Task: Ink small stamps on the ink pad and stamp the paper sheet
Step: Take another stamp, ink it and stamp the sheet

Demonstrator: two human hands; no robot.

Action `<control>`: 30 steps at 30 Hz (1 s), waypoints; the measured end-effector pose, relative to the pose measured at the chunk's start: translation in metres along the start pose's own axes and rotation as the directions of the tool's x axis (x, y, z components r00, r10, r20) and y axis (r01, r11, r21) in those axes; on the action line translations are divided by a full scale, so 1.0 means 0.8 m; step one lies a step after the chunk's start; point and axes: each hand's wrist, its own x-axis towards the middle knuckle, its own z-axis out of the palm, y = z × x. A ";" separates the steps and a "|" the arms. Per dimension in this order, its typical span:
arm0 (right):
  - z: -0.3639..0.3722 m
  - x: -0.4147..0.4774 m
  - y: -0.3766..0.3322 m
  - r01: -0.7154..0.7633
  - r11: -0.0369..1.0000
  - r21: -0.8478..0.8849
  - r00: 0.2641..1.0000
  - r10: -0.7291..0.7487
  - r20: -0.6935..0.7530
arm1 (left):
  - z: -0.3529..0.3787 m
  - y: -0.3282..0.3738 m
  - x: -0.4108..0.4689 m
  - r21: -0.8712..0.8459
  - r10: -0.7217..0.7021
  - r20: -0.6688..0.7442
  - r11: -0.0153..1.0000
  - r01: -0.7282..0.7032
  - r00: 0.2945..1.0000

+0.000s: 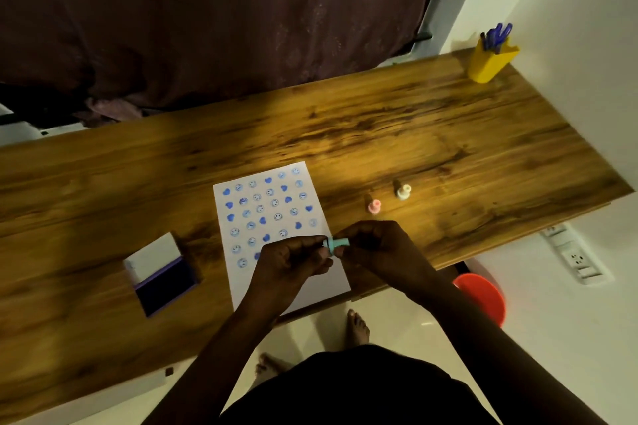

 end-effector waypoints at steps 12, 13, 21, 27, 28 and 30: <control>-0.050 -0.014 0.031 -0.012 0.997 -0.074 1.000 0.010 -0.025 | 0.050 -0.017 0.029 0.173 0.026 0.136 0.984 -0.050 0.990; -0.056 -0.013 0.033 -0.008 0.996 -0.093 1.000 0.006 -0.018 | 0.054 -0.019 0.032 0.184 0.021 0.139 0.982 -0.046 0.990; -0.100 0.027 0.066 -0.181 0.741 -0.647 0.960 -0.010 -0.280 | 0.069 -0.029 0.060 0.216 0.008 -0.059 0.976 0.005 0.998; -0.103 0.045 0.075 -0.175 0.643 -0.746 0.970 -0.017 -0.243 | 0.063 -0.035 0.061 0.247 0.021 -0.132 0.969 0.012 0.991; -0.104 0.047 0.076 -0.172 0.637 -0.751 0.971 -0.020 -0.239 | 0.062 -0.036 0.060 0.251 0.029 -0.142 0.968 0.008 0.989; -0.105 0.049 0.078 -0.165 0.633 -0.756 0.972 -0.026 -0.234 | 0.062 -0.040 0.060 0.258 0.037 -0.162 0.966 0.006 0.986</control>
